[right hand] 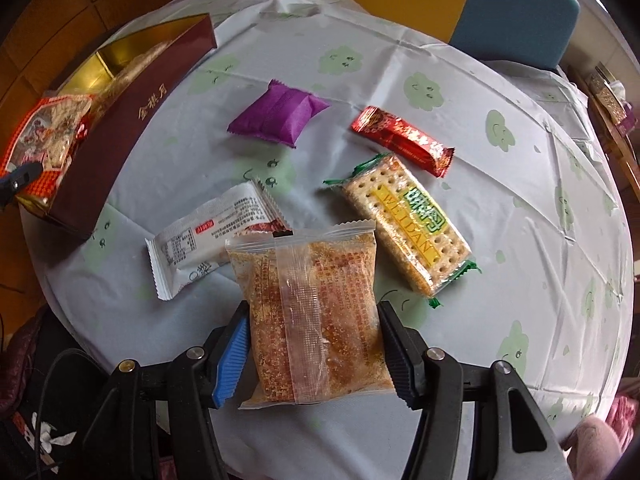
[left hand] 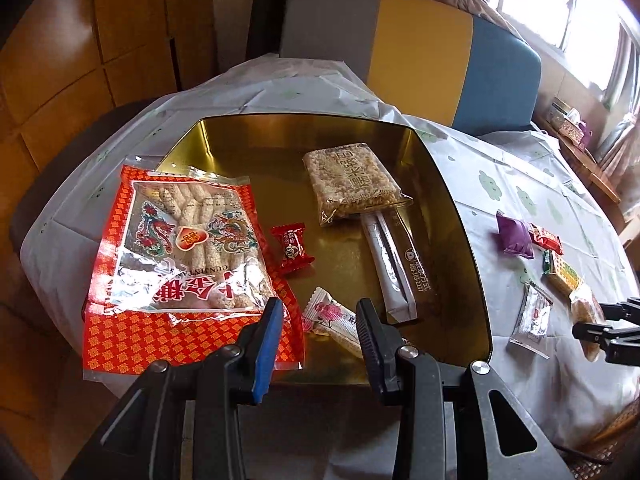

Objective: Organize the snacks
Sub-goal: 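Lift the clear rice-bar bag toward the gold tray with the right gripper, then lower the rice-bar bag into the gold tray and open the right gripper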

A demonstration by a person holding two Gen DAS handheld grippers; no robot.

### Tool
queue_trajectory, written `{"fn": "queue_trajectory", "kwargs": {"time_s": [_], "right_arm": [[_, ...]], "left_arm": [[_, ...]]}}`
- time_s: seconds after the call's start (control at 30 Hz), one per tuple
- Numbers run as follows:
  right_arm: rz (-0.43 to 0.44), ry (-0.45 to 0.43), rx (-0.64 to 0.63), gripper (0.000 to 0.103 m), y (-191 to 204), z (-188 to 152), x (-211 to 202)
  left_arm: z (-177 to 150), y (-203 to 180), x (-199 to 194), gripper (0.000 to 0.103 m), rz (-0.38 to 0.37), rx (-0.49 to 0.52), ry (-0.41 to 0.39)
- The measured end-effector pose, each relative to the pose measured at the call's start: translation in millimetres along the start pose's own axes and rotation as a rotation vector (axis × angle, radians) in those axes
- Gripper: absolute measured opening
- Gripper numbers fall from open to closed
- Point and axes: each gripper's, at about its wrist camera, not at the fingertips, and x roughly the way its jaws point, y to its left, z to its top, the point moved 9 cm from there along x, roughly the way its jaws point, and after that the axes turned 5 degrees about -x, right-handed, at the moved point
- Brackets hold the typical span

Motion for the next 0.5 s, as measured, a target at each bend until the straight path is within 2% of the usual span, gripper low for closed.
{"fn": "queue_trajectory", "kwargs": {"time_s": [0.23,0.5], "right_arm": [[0.082,-0.123,0.057,0.061,20,29,-35],[0.223,-0.226,0.03,0.061,93,76,-60]], "left_arm": [[8,6,-8,0.038,0.005,-0.023,-0.029],[24,36,-22,0.038,0.045,-0.093,-0.09]]}}
